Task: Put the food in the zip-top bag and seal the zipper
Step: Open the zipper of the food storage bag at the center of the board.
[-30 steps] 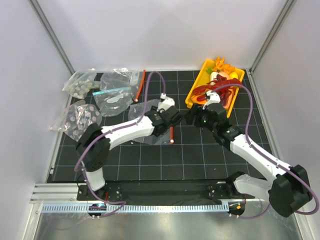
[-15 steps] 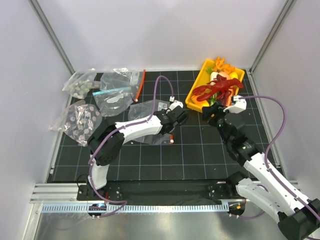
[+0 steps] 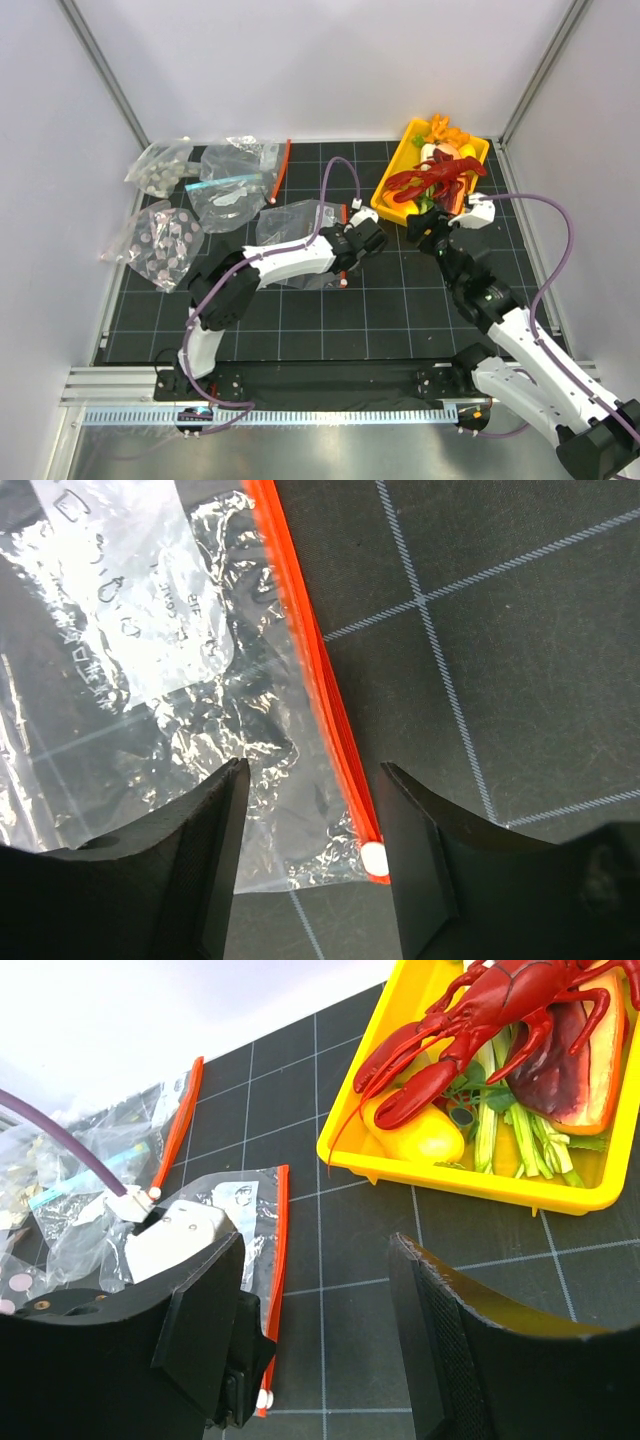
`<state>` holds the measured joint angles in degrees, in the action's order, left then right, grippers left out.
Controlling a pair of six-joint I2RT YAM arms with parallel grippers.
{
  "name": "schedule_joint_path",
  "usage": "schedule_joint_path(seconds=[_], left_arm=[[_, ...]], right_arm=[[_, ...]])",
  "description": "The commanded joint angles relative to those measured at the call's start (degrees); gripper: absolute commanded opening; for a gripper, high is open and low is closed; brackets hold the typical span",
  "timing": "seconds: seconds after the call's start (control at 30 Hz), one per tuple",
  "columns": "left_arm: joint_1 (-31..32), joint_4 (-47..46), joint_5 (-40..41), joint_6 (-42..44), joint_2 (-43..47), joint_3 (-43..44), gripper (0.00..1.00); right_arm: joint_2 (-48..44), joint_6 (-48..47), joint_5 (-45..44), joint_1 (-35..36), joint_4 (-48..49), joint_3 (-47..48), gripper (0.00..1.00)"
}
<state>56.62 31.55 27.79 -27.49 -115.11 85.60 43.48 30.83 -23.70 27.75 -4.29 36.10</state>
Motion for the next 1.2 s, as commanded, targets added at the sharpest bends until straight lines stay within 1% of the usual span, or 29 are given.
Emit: schedule_joint_path(seconds=[0.0, 0.07, 0.2, 0.47, 0.57, 0.67, 0.8, 0.87, 0.9, 0.93, 0.97, 1.0, 1.1, 1.17], left_arm=[[0.16, 0.35, 0.51, 0.68, -1.08, 2.46, 0.56], [0.16, 1.49, 1.73, 0.42, -2.3, 3.51, 0.54], [0.16, 4.66, 4.64, -0.46, -4.94, 6.06, 0.42], [-0.11, 7.9, 4.47, -1.52, -9.6, 10.1, 0.26], [-0.11, 9.66, 4.46, -1.87, -11.19, 11.95, 0.17], [-0.11, 9.76, 5.78, -2.22, -9.88, 11.43, 0.0], [-0.11, 7.92, 7.36, -2.48, -4.43, 7.83, 0.0], [-0.11, 6.08, 6.93, -2.22, -0.04, 4.85, 0.0], [-0.02, 5.37, 6.84, -1.7, 1.45, 3.62, 0.0], [-0.02, 3.71, 6.84, -1.61, 4.95, 1.34, 0.0], [-0.02, 2.82, 6.92, -1.43, 6.55, 0.1, 0.0], [-0.11, 1.77, 7.1, -1.26, 8.57, -1.21, 0.0], [-0.02, -2.8, 6.66, -0.2, 14.64, -7.53, 0.0], [-0.11, -4.74, 6.66, 0.15, 17.71, -8.95, 0.0]], right_arm=[[-1.56, 0.9, -2.05, 0.03, 2.62, -0.32, 0.66], [-1.74, 0.81, -2.05, 0.03, 2.8, -0.41, 0.67], [-1.91, 0.81, -2.05, 0.03, 2.8, -0.5, 0.67], [-2.53, 0.64, -2.58, 0.03, 2.62, -0.59, 0.67], [-2.88, 0.46, -2.58, 0.03, 2.62, -0.5, 0.67], [-2.97, 0.46, -2.67, 0.03, 2.54, -0.59, 0.67], [-2.62, 0.46, -1.87, 0.03, 2.89, -0.68, 0.67], [-1.65, 0.46, -0.82, 0.03, 3.67, -0.85, 0.67], [-0.95, 0.46, 1.01, -0.06, 4.03, -0.77, 0.67], [-0.34, 0.81, 2.16, 0.03, 3.94, -0.68, 0.67], [1.32, 1.16, 3.56, 0.03, 6.03, -0.76, 0.67], [2.21, 1.51, 7.14, 0.03, 6.84, -0.76, 0.65], [6.16, 3.01, 13.22, 0.03, 9.65, -0.77, 0.59], [8.01, 3.62, 14.73, -0.06, 10.27, -0.41, 0.57]])
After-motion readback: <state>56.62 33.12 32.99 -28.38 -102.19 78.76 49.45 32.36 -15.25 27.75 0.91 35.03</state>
